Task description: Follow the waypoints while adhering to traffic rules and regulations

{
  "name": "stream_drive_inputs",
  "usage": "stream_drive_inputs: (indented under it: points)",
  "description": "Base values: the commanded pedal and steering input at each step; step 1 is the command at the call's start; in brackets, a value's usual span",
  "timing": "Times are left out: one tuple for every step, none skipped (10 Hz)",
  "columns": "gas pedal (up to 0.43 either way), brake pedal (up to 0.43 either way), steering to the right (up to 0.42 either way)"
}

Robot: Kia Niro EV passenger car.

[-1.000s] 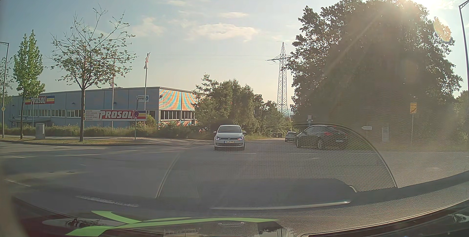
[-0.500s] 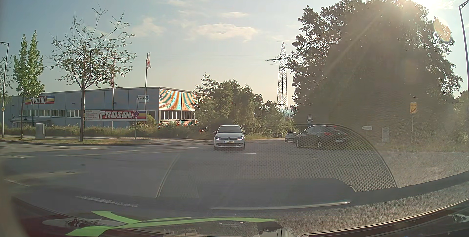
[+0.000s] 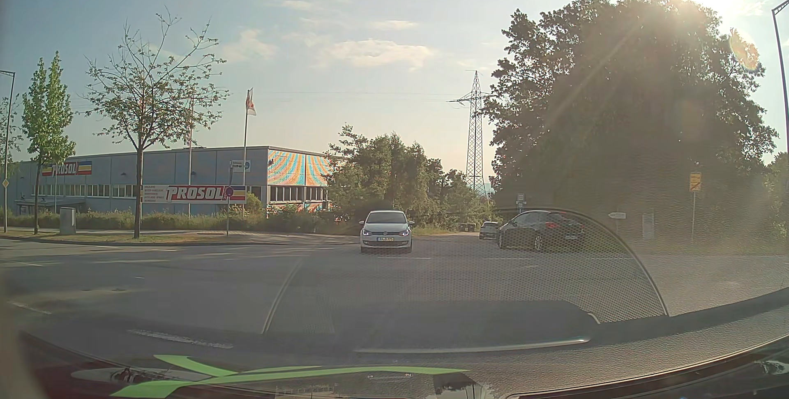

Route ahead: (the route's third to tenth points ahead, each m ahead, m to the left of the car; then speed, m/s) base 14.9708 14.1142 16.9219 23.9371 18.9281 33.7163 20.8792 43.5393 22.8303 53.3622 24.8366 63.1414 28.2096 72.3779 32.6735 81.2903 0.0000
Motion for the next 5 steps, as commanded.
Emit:
stream_drive_inputs:
  points:
    - [0.000,0.348,-0.080]
    - [0.000,0.348,-0.081]
    - [0.000,0.348,-0.081]
    - [0.000,0.348,-0.081]
    - [0.000,0.348,-0.081]
